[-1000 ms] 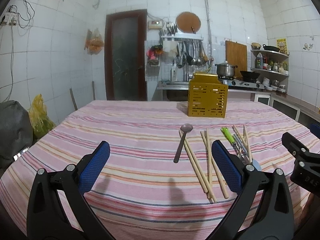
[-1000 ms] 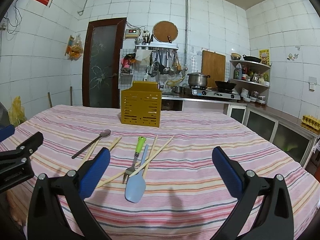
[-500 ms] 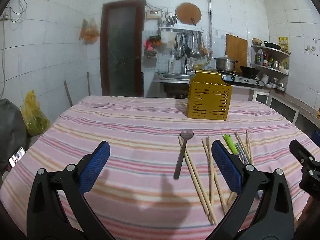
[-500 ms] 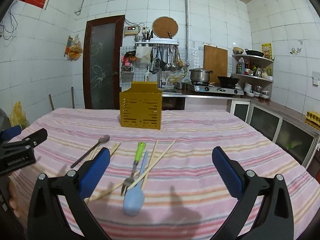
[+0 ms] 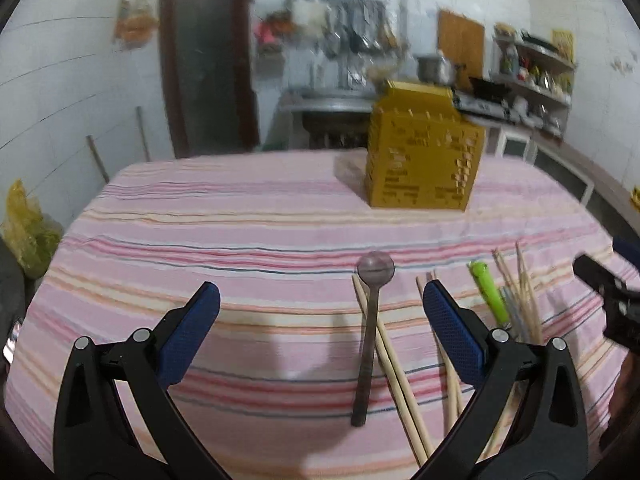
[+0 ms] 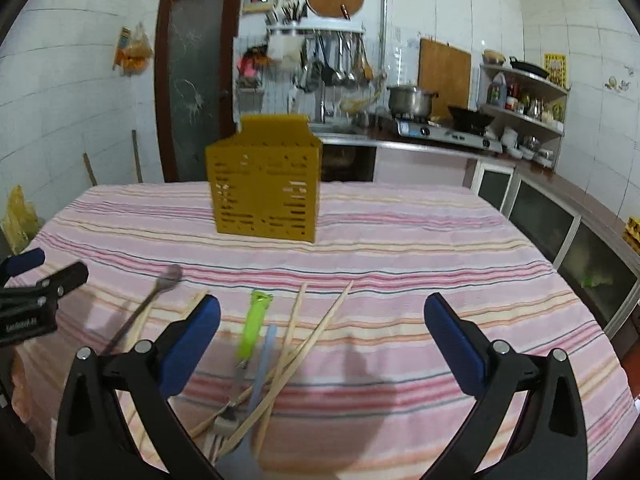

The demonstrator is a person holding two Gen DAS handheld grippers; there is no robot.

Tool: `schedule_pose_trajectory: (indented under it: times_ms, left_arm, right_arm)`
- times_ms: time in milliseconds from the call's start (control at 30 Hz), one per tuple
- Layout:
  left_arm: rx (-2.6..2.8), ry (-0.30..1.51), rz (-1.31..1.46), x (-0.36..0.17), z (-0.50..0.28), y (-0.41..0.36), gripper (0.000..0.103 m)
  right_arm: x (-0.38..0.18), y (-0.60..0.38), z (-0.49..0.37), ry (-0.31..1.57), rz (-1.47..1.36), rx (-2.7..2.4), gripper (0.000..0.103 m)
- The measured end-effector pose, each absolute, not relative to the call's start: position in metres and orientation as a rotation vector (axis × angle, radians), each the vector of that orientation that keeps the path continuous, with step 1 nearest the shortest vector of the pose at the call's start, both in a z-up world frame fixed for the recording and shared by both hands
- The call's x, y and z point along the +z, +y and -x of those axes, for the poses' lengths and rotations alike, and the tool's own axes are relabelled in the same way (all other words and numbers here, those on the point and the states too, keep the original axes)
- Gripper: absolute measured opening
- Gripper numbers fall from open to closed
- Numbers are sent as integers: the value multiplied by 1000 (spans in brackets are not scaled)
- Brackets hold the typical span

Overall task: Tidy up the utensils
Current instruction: 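Grasp a wooden chopstick with the right tool while the left tool grasps the metal spoon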

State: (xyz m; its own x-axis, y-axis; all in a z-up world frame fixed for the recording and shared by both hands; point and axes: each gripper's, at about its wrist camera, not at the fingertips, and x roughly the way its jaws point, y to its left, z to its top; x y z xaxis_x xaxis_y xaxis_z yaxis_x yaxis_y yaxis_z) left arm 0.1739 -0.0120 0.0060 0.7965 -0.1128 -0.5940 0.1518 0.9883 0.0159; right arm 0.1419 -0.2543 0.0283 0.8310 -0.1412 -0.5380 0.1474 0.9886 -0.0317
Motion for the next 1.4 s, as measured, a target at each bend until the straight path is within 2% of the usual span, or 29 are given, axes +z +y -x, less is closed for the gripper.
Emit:
schedule_pose_trajectory:
  times_ms: [133,267,333,400,500,533,600,667,700,800,967,1133,1400]
  left_arm:
    - [-163,664,-137,-8,-191,-27,98]
    - [-189,748,-85,-19,-214,-30,98]
    - [-180,770,-60,-22,-225,-30,98]
    - [-180,783,-58,-25,-232,-33,98]
    - [-174,793,-100,-30,-239,-41,98]
    - [-182,803,-106,-32,-242,-43,97]
    - [-190,826,-91,-36,-246,-44,94]
    - [-192,841,-85,-38,-250,-44,93]
    - [-190,842,-85,-39,-251,-45,93]
    - [-185,854,-83,-41,-253,-45,93]
    - [-168,864,-109,-45,-261,-52,92]
    - [-154,933,-104,-54,-276,-52,76]
    - [-158,991,-100,-56,-294,-59,76]
  right_arm:
    - [6,-273,-174,700,-53,-195,99]
    - [-3,-289,-199,760,-80,-227,98]
    - [-8,-292,-212,797,-69,-250,88]
    - [-15,-297,-224,844,-91,-242,72]
    - [-25,-297,-233,893,-96,-250,56]
    - [-28,-297,-238,912,-91,-256,54]
    - [-33,-298,-242,939,-118,-240,38]
    - [-34,-296,-245,953,-123,-230,34]
    - [-34,-295,-246,954,-115,-223,27]
    - [-32,-292,-251,965,-115,-187,15]
    - [-32,-282,-263,955,-71,-125,13]
    - [-30,-279,-264,959,-62,-98,8]
    - [-29,-282,-266,975,-75,-80,8]
